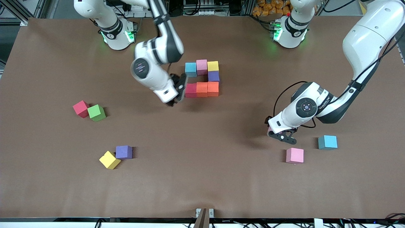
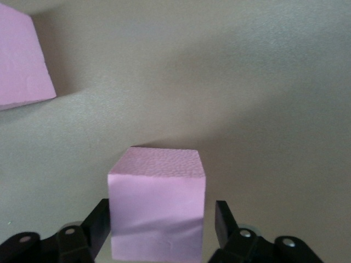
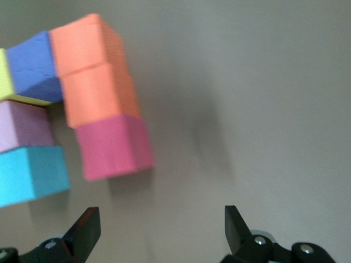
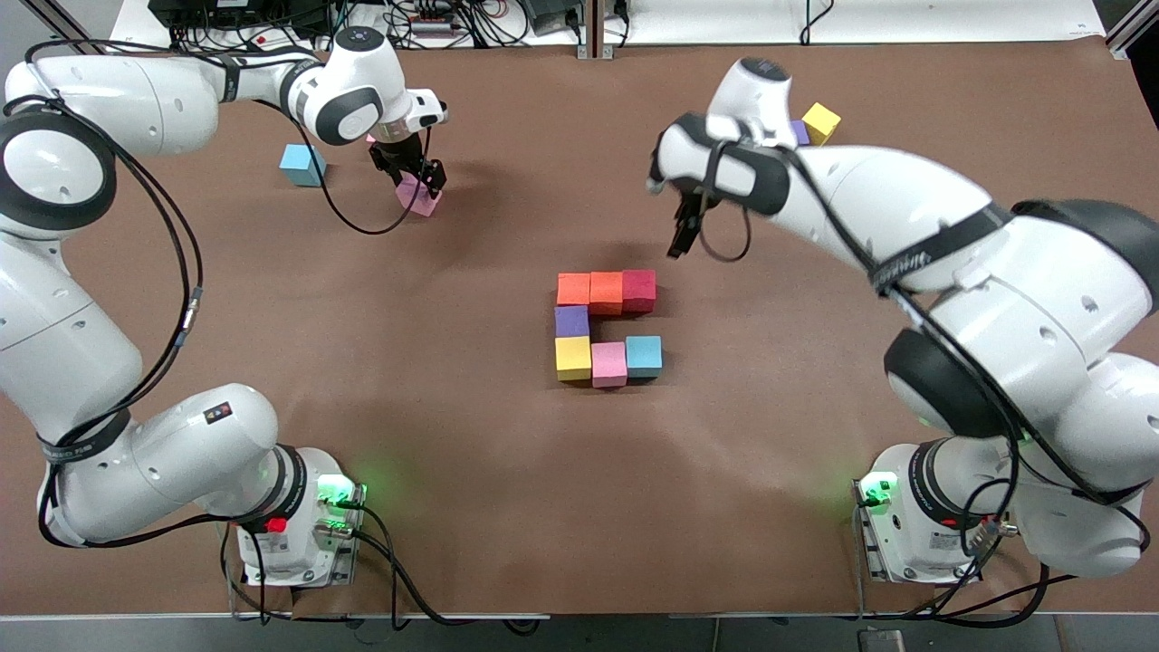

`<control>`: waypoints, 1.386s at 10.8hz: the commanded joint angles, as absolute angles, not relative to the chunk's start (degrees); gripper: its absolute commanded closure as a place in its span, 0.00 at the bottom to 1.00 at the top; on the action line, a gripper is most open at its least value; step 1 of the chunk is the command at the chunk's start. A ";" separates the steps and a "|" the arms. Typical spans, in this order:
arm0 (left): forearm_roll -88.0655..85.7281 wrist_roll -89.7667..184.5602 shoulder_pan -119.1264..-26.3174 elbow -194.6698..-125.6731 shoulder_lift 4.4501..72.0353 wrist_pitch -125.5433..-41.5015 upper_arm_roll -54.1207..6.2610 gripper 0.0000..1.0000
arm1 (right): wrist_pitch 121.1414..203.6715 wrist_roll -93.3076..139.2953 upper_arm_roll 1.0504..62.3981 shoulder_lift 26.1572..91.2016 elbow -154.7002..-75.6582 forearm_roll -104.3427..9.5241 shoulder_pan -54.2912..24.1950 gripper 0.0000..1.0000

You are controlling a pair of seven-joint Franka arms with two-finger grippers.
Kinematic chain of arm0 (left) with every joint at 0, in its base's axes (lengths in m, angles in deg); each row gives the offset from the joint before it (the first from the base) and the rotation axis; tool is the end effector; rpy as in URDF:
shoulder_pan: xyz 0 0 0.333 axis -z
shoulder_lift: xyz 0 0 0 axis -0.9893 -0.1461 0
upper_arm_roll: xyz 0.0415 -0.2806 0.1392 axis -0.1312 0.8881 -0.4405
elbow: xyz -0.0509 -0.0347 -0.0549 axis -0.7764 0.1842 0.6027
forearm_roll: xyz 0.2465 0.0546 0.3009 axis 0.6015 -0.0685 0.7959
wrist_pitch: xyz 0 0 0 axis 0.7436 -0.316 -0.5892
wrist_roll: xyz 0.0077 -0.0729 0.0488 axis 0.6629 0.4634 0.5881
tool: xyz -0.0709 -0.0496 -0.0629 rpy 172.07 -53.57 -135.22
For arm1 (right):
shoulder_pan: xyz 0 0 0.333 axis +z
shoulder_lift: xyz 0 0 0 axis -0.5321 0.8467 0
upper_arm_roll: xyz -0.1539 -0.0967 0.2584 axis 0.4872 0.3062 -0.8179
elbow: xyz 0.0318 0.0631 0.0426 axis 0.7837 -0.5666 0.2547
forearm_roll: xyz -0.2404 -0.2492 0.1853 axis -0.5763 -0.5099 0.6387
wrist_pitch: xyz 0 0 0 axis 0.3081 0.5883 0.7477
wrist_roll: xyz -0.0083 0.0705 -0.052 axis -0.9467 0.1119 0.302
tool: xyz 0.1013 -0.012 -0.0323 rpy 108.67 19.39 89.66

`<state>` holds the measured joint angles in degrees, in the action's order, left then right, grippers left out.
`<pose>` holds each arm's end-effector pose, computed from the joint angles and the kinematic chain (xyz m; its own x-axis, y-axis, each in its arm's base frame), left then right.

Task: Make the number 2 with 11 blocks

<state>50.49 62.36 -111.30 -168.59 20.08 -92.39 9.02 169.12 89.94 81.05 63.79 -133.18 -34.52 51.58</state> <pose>0.5923 -0.1766 0.2148 0.9279 -0.3668 -0.0675 -0.3678 -0.9299 -0.0032 0.4821 0.3237 0.2791 0.3194 0.9286 0.1890 0.9339 -0.2746 -0.2292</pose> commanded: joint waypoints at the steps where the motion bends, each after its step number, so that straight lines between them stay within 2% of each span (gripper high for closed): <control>1: 51.94 62.30 -110.78 -168.13 20.01 -92.83 8.72 0.40 | 167.46 93.62 80.77 62.46 -132.61 -34.86 42.25 0.00; 4: 52.03 58.18 -111.57 -168.30 20.53 -92.75 8.72 0.52 | 167.46 98.38 82.79 62.81 -132.26 -37.58 34.94 0.00; 7: 51.94 59.22 -110.78 -168.04 20.62 -92.75 10.73 0.52 | 169.29 101.35 81.39 63.78 -131.13 -37.41 27.11 0.00; 9: 51.42 61.67 -108.68 -167.17 21.06 -92.66 11.53 0.51 | 170.18 108.36 75.97 67.45 -124.65 -37.50 20.54 0.00; 11: 51.15 66.58 -103.95 -165.32 21.50 -92.40 11.45 0.51 | 170.10 117.94 67.37 74.64 -114.04 -37.50 9.83 0.00; 13: 51.07 71.34 -100.51 -163.39 21.41 -92.31 11.45 0.51 | 170.36 121.75 58.30 79.31 -106.81 -40.90 2.34 0.00; 15: 49.67 73.54 -97.52 -161.28 21.24 -92.31 11.45 0.51 | 170.36 124.29 54.24 83.54 -100.29 -45.13 -2.07 0.00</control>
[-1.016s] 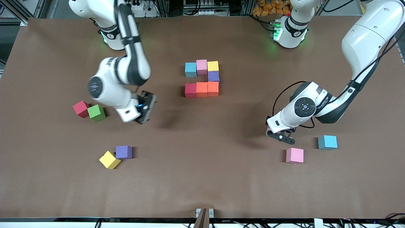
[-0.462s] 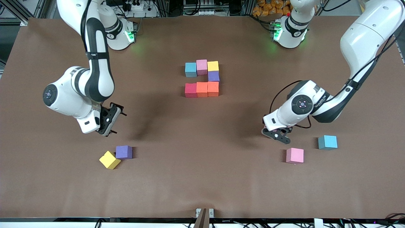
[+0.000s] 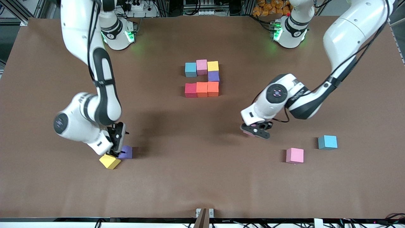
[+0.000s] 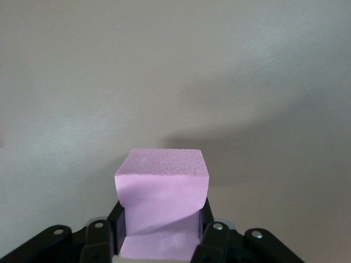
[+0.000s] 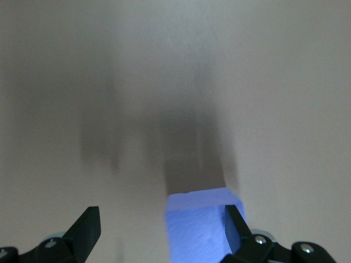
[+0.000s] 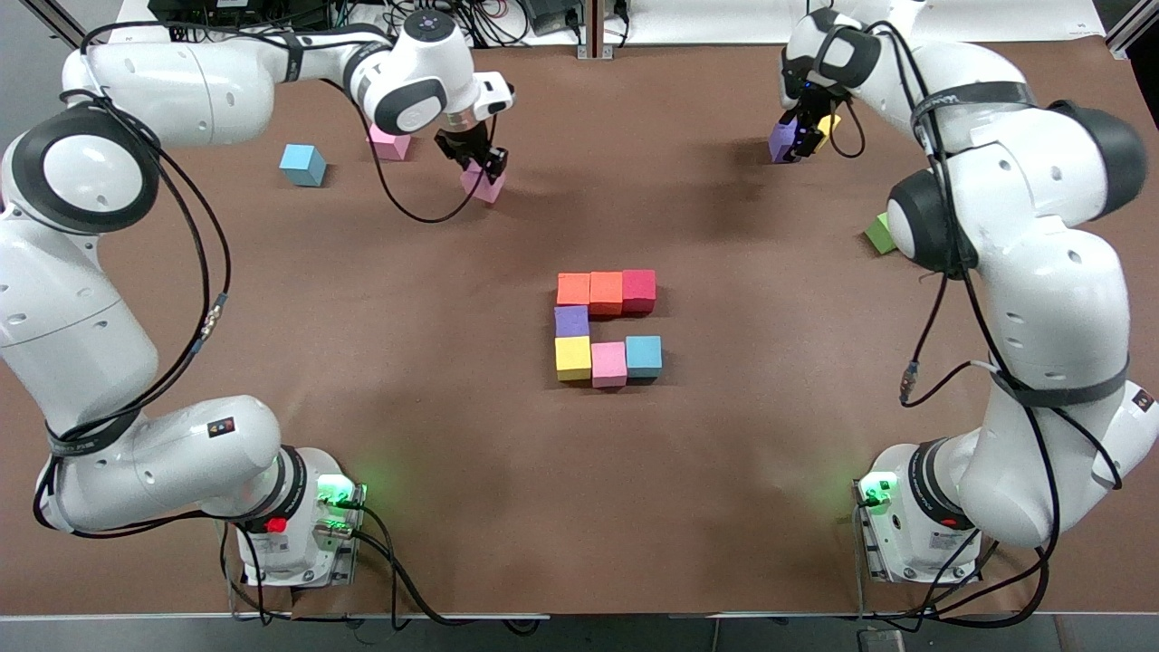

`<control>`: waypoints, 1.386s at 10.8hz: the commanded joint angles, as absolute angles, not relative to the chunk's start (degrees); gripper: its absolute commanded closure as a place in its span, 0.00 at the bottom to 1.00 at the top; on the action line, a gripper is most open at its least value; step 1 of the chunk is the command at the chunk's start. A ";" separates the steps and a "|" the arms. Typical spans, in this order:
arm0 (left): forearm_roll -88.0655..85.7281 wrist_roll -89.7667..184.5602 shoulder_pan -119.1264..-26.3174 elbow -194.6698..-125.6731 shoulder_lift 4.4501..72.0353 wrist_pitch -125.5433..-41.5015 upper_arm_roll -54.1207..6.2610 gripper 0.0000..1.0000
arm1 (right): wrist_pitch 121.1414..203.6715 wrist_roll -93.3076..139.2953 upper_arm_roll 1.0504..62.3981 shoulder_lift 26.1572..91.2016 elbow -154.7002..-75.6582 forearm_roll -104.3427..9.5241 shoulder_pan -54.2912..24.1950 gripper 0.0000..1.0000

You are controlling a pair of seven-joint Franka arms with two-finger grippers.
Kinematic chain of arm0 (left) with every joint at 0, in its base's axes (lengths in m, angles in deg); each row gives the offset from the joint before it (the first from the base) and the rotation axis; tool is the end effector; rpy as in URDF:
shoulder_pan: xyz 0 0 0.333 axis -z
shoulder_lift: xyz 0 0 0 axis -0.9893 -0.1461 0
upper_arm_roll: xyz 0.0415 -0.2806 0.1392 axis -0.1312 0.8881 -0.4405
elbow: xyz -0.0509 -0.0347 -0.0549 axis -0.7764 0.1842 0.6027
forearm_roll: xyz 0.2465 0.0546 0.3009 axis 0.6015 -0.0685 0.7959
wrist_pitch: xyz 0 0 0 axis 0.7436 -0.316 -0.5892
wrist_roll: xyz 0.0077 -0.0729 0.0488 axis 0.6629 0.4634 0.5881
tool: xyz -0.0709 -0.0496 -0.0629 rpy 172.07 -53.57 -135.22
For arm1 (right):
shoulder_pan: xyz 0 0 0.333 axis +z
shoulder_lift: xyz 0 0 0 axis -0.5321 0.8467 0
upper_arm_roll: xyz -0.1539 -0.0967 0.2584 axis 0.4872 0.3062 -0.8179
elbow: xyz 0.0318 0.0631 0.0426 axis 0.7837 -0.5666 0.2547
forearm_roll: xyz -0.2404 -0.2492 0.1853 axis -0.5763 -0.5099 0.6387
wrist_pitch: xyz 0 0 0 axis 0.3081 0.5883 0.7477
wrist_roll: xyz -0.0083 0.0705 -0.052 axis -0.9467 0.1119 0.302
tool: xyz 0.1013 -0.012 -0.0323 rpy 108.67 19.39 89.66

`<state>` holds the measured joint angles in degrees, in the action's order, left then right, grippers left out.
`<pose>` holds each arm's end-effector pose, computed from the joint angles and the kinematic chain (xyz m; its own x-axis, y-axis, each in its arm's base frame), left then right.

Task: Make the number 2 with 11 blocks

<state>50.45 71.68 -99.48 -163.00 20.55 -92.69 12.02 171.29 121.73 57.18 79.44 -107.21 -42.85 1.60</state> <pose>0.5722 -0.3130 0.2685 0.9184 -0.3926 0.0496 -0.3936 -0.9192 0.0136 0.6835 0.1125 0.2232 0.0269 0.9771 0.2111 0.9995 -0.0227 -0.0222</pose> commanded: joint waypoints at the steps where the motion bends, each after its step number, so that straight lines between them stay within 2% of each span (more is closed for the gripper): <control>1: 48.53 75.03 -95.85 -160.40 21.32 -92.31 11.45 0.51 | 170.36 125.96 53.44 83.99 -99.49 -45.23 -3.13 0.00; 5: 45.53 82.68 -89.87 -156.44 21.24 -91.08 11.36 0.51 | 170.36 127.12 53.52 84.08 -96.32 -46.11 -3.93 0.00; 11: 38.68 90.14 -78.27 -148.97 20.71 -91.08 9.16 0.51 | 170.10 125.72 53.26 84.78 -95.79 -45.23 -7.26 0.00; 15: 37.00 92.80 -77.82 -148.79 20.71 -91.16 9.16 0.51 | 168.00 105.47 53.35 84.52 -95.79 -46.02 -6.84 0.00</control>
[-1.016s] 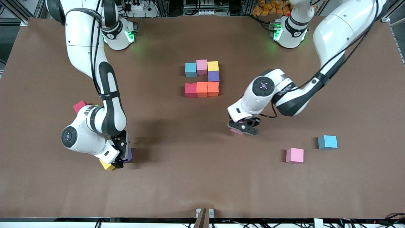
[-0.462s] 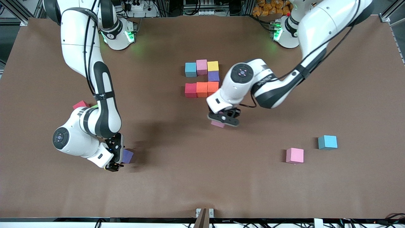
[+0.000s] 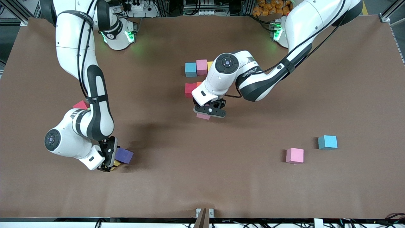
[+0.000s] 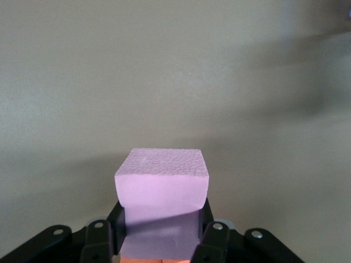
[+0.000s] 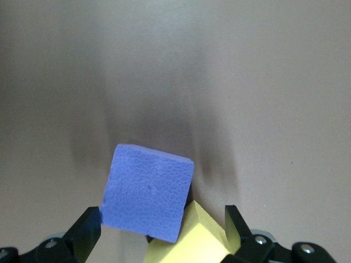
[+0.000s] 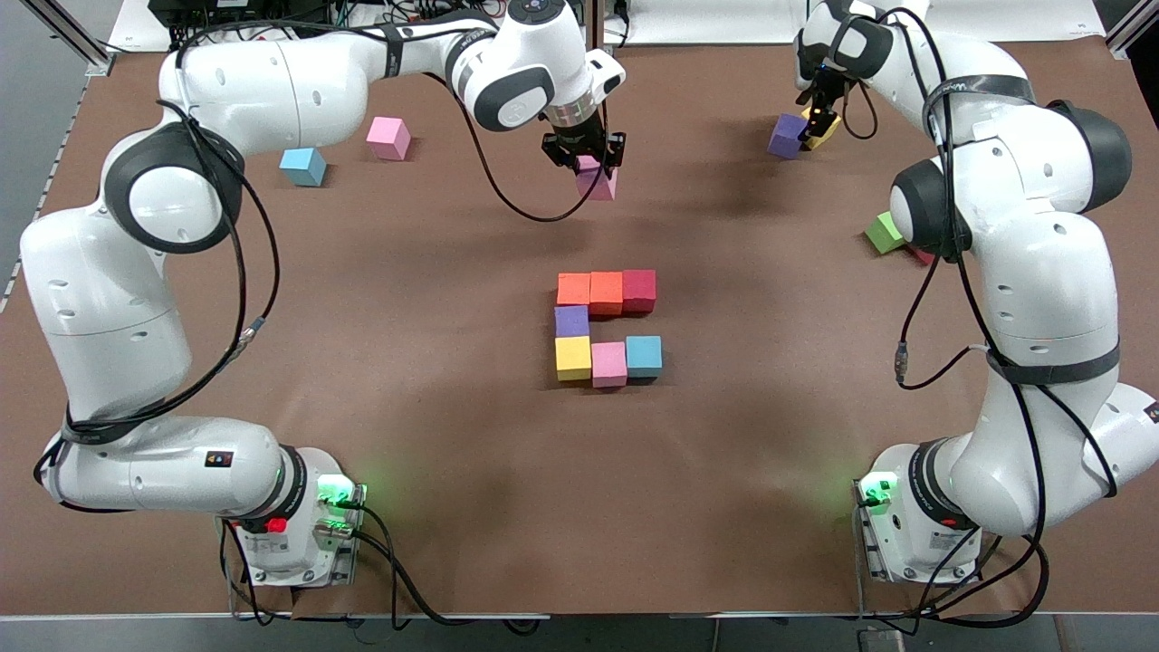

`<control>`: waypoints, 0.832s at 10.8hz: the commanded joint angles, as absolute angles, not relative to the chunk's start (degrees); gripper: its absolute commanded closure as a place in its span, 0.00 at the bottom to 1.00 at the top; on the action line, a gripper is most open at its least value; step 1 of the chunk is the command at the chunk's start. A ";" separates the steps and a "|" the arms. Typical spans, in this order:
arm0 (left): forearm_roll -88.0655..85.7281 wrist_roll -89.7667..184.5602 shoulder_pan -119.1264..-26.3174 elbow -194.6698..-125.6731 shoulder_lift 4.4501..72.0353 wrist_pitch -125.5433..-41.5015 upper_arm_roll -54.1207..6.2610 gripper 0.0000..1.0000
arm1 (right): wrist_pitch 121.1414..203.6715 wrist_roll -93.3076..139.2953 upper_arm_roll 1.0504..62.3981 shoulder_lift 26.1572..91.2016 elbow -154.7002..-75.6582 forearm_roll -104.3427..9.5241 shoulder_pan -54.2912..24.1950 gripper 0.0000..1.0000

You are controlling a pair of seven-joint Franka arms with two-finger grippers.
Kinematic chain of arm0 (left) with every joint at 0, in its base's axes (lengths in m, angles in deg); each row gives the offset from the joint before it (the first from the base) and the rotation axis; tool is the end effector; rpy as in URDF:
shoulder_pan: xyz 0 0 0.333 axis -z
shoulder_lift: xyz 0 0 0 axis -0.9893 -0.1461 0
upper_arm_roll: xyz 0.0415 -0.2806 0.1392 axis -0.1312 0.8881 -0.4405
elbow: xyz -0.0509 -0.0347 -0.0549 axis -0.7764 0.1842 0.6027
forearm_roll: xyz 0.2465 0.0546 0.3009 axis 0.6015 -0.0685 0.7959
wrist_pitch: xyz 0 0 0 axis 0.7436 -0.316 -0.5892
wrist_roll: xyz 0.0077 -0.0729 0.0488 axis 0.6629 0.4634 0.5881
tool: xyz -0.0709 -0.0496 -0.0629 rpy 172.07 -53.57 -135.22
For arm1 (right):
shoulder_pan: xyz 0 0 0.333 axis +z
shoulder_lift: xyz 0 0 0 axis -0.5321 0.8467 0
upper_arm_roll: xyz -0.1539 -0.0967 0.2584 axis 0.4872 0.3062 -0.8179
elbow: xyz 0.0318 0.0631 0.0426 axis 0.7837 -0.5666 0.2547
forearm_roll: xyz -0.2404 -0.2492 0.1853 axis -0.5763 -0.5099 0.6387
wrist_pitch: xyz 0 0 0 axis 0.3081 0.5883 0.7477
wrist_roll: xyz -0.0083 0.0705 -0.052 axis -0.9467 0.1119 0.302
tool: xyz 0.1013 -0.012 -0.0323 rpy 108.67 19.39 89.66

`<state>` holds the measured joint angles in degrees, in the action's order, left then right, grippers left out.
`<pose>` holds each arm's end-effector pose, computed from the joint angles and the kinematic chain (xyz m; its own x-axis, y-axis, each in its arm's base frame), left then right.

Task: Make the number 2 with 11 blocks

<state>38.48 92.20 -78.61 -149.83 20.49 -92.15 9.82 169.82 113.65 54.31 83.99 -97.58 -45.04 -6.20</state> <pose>0.5115 -0.4884 0.3421 0.9881 -0.1461 0.0476 -0.1529 -0.9665 0.2063 0.7235 0.0727 0.2273 0.1726 0.9635 0.2046 0.9847 -0.1741 -0.0106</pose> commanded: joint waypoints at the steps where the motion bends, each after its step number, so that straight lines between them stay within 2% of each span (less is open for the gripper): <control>1: 36.92 92.80 -77.03 -148.44 20.19 -91.25 9.16 0.51 | 166.86 100.80 53.35 84.43 -95.70 -45.94 -6.57 0.00; 3: 33.77 92.98 -75.37 -146.86 19.13 -91.16 8.55 0.52 | 166.76 92.27 53.35 84.43 -95.70 -46.02 -6.31 0.00; 5: 29.47 92.98 -72.74 -144.15 18.95 -91.16 5.13 0.52 | 166.76 90.21 53.26 84.43 -96.22 -46.02 -6.22 0.00; 8: 26.03 92.98 -62.99 -140.97 17.72 -91.16 -4.69 0.52 | 167.63 89.86 53.17 84.78 -96.66 -45.67 -6.13 0.00; 9: 24.54 92.98 -61.75 -140.88 17.72 -91.16 -6.29 0.52 | 168.77 89.86 52.47 84.96 -97.80 -45.32 -6.22 0.00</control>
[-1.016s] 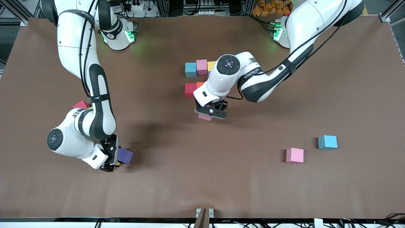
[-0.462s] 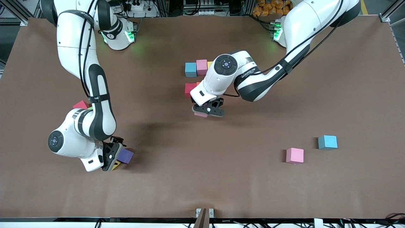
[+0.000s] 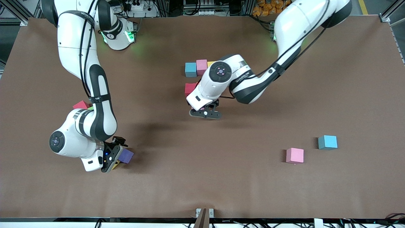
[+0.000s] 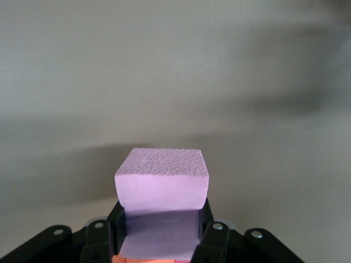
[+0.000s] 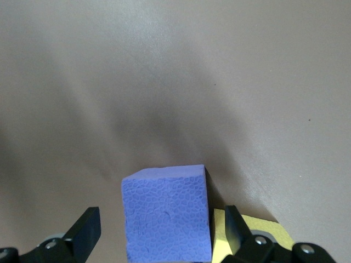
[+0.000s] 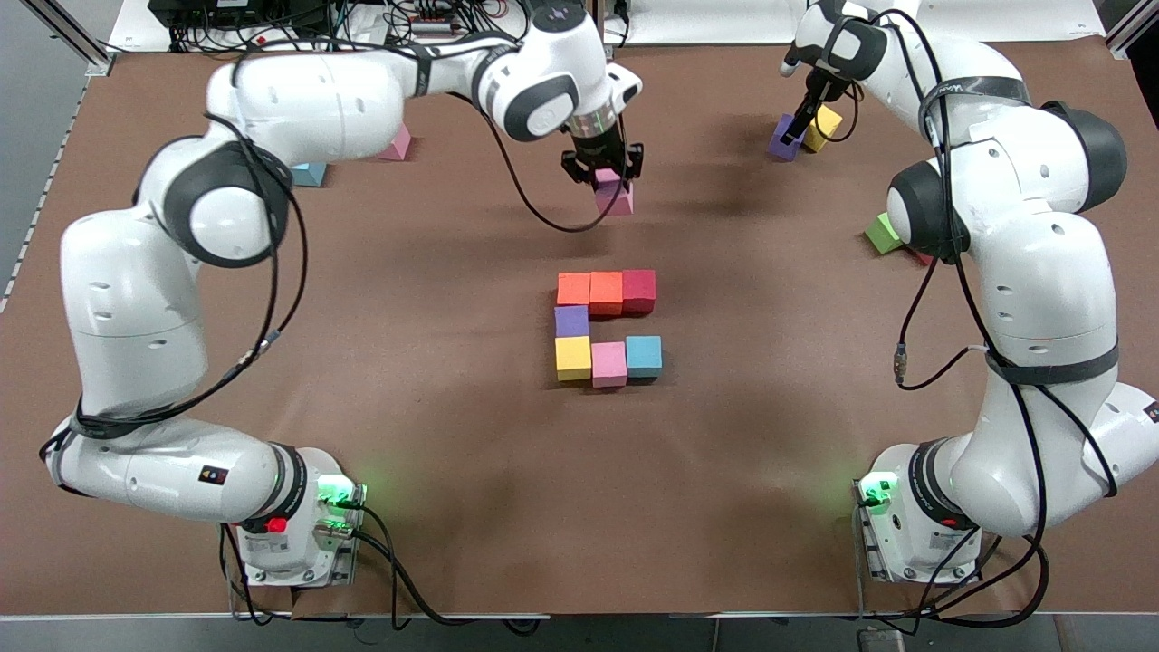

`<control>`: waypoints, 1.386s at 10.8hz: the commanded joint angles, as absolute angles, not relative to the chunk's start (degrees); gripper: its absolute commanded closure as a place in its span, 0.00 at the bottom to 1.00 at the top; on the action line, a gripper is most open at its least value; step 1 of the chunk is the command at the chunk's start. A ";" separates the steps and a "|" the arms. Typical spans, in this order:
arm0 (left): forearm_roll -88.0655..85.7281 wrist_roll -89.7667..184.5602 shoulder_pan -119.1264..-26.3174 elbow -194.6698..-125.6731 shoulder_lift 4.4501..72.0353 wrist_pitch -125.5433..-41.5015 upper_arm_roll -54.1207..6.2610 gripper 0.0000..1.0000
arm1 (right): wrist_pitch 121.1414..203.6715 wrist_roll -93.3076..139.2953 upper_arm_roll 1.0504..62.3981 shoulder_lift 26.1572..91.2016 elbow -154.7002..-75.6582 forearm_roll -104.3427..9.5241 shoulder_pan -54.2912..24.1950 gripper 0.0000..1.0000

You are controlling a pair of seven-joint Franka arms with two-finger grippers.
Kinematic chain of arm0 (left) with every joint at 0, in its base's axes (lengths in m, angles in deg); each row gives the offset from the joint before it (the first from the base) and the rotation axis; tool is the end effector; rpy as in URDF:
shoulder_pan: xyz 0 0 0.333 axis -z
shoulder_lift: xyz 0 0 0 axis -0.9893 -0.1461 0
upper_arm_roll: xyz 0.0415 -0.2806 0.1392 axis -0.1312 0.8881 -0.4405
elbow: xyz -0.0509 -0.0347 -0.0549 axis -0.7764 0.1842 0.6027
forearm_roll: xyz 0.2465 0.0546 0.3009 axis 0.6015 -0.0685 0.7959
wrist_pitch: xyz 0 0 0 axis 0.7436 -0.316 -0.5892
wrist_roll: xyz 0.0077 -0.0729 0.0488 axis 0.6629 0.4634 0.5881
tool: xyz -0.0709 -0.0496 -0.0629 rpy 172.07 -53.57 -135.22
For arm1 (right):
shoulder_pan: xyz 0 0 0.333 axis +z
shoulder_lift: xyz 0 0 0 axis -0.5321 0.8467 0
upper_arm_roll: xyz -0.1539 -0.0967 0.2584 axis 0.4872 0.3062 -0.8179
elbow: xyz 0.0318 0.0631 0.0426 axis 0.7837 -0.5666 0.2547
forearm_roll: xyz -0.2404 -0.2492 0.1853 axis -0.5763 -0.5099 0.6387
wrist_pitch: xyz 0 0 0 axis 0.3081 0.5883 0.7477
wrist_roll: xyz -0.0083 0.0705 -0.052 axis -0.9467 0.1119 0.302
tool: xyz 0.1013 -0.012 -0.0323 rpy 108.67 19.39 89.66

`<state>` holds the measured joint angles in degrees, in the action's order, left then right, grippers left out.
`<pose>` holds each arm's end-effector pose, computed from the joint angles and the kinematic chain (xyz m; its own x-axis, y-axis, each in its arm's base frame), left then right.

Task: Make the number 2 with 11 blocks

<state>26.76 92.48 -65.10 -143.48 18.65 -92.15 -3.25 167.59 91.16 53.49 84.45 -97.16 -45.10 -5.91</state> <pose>0.5041 -0.5266 0.3039 0.9961 -0.0697 -0.0534 -0.0570 -0.9759 0.2104 0.7188 0.0869 0.2190 0.5225 0.8342 0.1763 0.8524 -0.5060 -0.1322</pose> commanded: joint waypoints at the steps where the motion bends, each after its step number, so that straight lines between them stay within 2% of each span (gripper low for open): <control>1: 24.35 92.63 -61.56 -140.88 17.55 -91.43 -6.48 0.50 | 170.43 89.86 51.51 84.96 -99.03 -45.32 -6.39 0.00; 5: 24.26 92.45 -59.11 -139.91 16.23 -91.60 -8.41 0.51 | 170.62 88.98 51.32 84.96 -99.13 -45.23 -6.31 0.00; 6: 23.82 92.54 -58.57 -139.91 16.05 -91.60 -8.68 0.51 | 170.36 88.54 51.32 84.87 -98.95 -45.32 -6.22 0.07; 7: 23.21 92.62 -58.48 -139.91 15.79 -91.60 -8.77 0.51 | 170.36 88.45 51.32 84.87 -98.95 -45.32 -6.13 0.37; 8: 22.86 92.63 -58.39 -140.00 15.53 -91.60 -8.77 0.51 | 170.36 88.45 51.32 84.87 -98.95 -45.32 -5.96 0.54; 10: 22.16 92.80 -57.78 -140.00 14.74 -91.60 -8.77 0.51 | 170.10 86.62 51.32 84.70 -98.25 -45.75 -5.87 0.69; 15: 21.97 92.89 -56.46 -140.09 14.65 -90.02 -9.82 0.52 | 167.11 73.54 51.58 83.29 -96.93 -46.02 -3.15 0.70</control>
<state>23.48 92.48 -57.76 -141.70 14.92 -91.43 -8.65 168.68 77.99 51.69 84.86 -96.82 -45.09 -3.80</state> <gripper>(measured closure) 0.467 0.463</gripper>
